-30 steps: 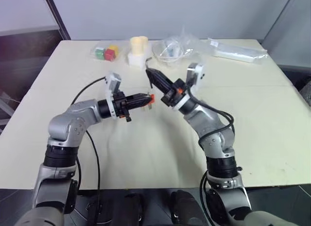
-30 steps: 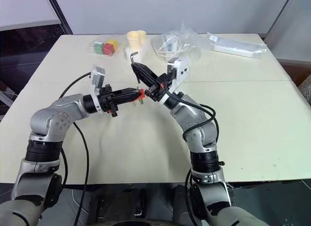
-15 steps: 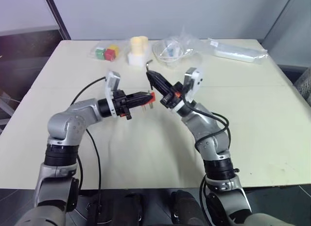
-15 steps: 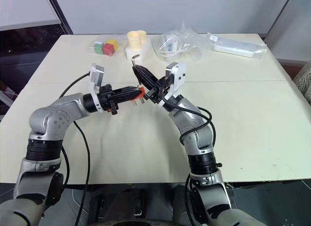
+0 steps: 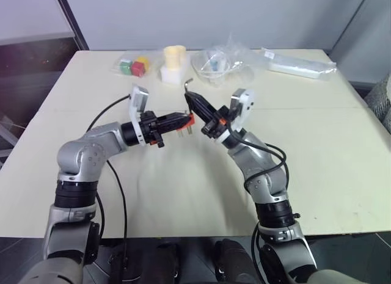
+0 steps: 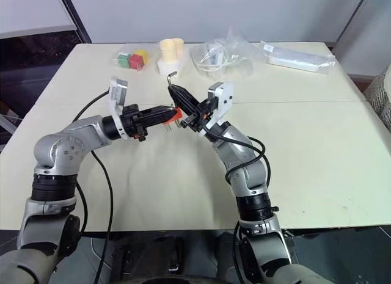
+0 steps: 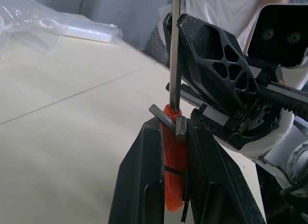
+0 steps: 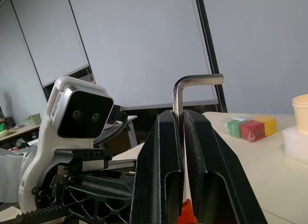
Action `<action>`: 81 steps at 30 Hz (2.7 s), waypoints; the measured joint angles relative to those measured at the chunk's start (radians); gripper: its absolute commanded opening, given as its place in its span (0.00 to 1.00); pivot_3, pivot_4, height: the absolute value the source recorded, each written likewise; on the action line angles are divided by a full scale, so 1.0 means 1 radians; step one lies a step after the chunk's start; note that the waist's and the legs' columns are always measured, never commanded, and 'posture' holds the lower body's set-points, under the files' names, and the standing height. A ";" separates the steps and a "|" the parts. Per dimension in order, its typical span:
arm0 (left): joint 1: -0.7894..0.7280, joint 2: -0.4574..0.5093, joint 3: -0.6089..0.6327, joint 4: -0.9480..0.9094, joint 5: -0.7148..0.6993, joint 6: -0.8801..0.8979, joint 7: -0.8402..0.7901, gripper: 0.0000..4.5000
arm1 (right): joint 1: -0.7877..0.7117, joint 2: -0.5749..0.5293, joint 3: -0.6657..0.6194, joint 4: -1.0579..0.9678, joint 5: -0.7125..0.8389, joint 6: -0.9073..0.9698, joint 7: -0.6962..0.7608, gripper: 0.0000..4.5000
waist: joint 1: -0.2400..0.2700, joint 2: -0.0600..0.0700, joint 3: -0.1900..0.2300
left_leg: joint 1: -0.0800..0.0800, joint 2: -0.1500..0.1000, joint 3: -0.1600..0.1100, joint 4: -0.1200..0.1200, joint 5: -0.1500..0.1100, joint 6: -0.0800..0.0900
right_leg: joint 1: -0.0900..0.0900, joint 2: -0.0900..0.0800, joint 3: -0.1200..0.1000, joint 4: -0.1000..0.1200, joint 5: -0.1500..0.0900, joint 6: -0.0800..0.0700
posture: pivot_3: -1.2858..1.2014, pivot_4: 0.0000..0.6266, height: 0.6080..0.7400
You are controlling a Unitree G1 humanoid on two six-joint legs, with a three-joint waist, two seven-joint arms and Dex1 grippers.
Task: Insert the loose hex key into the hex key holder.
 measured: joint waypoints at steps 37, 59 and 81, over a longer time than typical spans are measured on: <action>-0.011 -0.006 0.015 0.021 -0.033 0.022 0.031 0.03 | 0.047 -0.094 0.044 -0.099 -0.075 -0.041 0.006 0.01 | 0.001 0.000 0.000 | 0.000 0.000 0.000 0.000 0.000 0.000 | 0.000 0.000 0.000 0.000 0.000 0.000 | 0.52 0.24 1.00; -0.009 0.011 -0.004 0.007 0.011 0.007 -0.012 0.03 | 0.054 -0.129 0.083 -0.093 -0.121 -0.002 0.026 0.24 | 0.001 0.000 0.000 | 0.000 0.000 0.000 0.000 0.000 0.000 | 0.000 0.000 0.000 0.000 0.000 0.000 | 0.52 0.24 1.00; 0.080 0.061 0.061 -0.102 -0.108 0.148 0.033 0.03 | 0.233 -0.322 -0.011 -0.248 -0.026 0.118 0.086 0.83 | 0.003 0.000 0.000 | 0.000 0.001 0.000 0.000 0.000 0.000 | 0.000 0.000 0.000 -0.001 0.000 0.000 | 0.52 0.24 1.00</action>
